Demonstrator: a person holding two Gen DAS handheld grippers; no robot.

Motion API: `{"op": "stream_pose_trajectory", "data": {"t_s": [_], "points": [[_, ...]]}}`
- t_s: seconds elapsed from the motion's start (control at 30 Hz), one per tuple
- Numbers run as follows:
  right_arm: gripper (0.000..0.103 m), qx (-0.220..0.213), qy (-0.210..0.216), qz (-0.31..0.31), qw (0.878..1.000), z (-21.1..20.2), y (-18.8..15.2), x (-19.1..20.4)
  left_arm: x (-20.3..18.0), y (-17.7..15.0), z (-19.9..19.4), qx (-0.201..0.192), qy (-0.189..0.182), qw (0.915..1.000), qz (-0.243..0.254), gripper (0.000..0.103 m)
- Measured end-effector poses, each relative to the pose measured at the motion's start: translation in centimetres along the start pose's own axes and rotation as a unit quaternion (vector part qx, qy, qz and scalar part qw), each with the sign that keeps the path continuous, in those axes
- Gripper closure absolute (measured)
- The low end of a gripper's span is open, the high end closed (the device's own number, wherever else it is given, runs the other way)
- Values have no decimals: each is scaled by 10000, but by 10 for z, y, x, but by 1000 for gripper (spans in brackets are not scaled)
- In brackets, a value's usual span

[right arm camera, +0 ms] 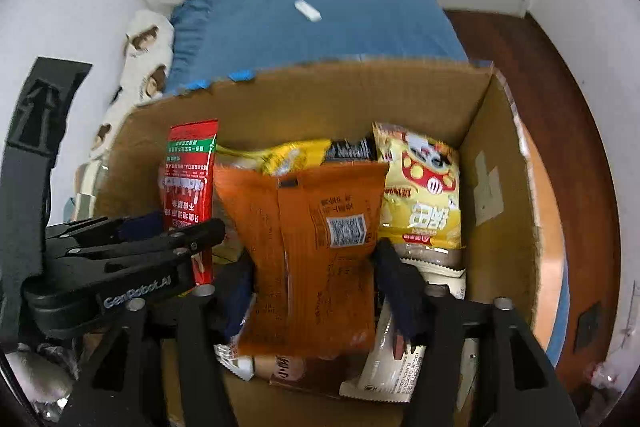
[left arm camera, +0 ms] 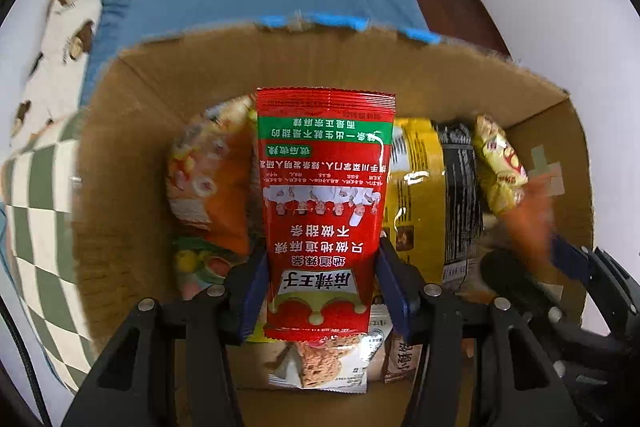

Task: Organize snacks
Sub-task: 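Carry the red and orange packets into the box and open both tools, then withdraw both tools from the box toward the last two snacks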

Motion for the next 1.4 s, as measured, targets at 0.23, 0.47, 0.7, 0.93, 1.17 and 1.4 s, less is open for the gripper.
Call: {"op": "stream_pose_trajectory", "data": {"t_s": [0.23, 0.47, 0.7, 0.93, 1.17, 1.4], "points": [[7, 173, -234, 62, 9996, 8, -4, -16, 10, 5, 1, -164, 88, 9998, -63, 13], [6, 122, -367, -6, 9993, -6, -20, -20, 14, 0, -15, -431, 89, 9989, -141, 13], [6, 88, -442, -41, 9990, -21, -28, -19, 12, -24, -43, -813, 271, 9962, -124, 13], [6, -55, -515, -75, 9986, -41, -41, -17, 12, -48, -69, -1140, 263, 9931, -42, 13], [6, -264, -584, -233, 9977, -68, -59, -9, 16, -82, -101, -1523, 171, 9882, -3, 13], [6, -551, -520, -341, 9965, -103, -87, 4, 22, -115, -128, -1809, 31, 9835, 11, 13]]}}
Point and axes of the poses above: each gripper's, at about its wrist camera, not at the fingertips, and z roughly the way its jaws point, x to its left, y to its top, the point moved 6 cm from there along z, roughly the way its jaws point, and after that the axes turned 9 degrees about -z, right-handed, at the moved point
